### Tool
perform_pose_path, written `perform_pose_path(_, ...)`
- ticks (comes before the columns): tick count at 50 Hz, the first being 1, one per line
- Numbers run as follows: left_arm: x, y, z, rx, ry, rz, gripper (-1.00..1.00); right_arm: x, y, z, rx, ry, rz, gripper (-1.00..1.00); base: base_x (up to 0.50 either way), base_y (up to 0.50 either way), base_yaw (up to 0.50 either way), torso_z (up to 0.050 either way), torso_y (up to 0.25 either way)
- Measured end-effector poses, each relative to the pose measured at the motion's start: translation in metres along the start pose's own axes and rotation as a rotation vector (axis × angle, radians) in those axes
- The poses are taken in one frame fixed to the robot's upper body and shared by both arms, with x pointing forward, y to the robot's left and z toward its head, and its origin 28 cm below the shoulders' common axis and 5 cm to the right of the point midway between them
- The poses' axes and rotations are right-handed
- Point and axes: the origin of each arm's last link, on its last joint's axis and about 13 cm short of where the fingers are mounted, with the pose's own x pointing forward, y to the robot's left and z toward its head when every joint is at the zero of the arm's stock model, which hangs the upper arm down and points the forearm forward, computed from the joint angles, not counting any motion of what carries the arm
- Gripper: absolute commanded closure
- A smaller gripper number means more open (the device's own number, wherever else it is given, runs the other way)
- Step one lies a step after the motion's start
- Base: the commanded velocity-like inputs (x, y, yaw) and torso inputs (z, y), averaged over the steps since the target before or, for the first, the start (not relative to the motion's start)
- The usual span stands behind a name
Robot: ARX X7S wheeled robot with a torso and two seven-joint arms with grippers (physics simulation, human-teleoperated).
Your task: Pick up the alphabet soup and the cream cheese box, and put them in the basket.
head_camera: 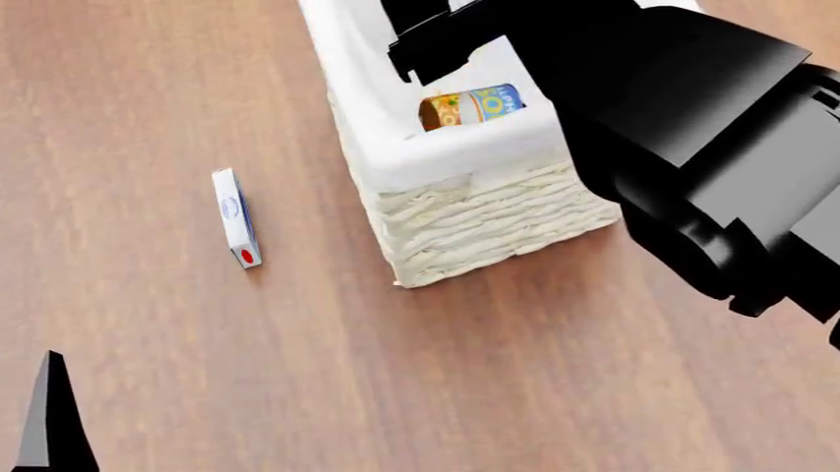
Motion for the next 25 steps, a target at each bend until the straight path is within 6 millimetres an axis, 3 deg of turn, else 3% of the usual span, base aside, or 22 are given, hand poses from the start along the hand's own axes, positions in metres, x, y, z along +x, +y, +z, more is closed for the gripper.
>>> perform_pose_path(7,0.000,0.000,0.000,0.000,0.000,-0.001,-1.00,-0.011,-0.001,0.009,-0.004,-0.070,-0.028,-1.00,0.00,0.00,0.00,0.000,0.000)
perform_pose_path(15,0.001,0.000,-0.001,0.000,0.001,-0.005,-1.00,-0.038,-0.001,0.017,-0.001,-0.185,-0.074,-1.00,0.00,0.00,0.00,0.000,0.000)
perform_pose_path(25,0.001,-0.002,0.000,0.000,-0.001,-0.014,-1.00,-0.086,0.013,0.002,0.015,-0.333,-0.126,-1.00,0.00,0.00,0.00,0.000,0.000)
